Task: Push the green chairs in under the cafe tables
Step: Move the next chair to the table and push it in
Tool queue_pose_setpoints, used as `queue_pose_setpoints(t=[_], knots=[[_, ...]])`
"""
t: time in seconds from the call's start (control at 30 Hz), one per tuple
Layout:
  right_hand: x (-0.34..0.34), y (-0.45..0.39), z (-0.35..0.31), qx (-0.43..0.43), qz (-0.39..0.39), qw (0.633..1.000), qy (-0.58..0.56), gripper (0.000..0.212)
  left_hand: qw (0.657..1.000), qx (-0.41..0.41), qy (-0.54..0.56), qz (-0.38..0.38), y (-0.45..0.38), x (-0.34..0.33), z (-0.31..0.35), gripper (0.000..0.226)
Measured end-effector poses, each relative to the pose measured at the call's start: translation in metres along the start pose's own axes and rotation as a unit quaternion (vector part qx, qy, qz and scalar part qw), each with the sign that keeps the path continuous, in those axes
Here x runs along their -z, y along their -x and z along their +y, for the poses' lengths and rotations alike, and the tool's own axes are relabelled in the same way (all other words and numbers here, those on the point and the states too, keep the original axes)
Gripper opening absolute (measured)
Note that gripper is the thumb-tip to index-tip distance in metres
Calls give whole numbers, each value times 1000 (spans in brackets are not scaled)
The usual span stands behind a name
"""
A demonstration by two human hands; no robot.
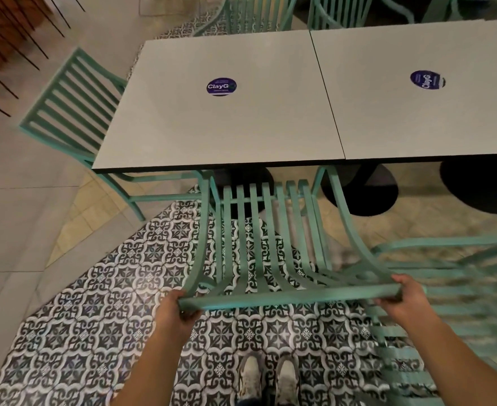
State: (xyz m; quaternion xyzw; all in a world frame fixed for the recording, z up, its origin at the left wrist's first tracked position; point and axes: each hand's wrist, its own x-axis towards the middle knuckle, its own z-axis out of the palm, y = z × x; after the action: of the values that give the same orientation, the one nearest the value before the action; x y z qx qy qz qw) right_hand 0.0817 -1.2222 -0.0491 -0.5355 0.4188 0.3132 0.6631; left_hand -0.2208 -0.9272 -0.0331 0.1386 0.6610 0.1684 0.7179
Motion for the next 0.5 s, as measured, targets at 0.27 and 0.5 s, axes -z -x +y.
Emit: queue_pose_setpoints(t=[0.27, 0.5], knots=[[-4, -5, 3, 4, -12, 1000, -22, 15, 1000, -3, -7, -9, 4, -3, 3, 12], [-5, 7, 14, 7, -33, 998, -45, 30, 1000, 14, -9, -3, -1, 5, 8, 15]])
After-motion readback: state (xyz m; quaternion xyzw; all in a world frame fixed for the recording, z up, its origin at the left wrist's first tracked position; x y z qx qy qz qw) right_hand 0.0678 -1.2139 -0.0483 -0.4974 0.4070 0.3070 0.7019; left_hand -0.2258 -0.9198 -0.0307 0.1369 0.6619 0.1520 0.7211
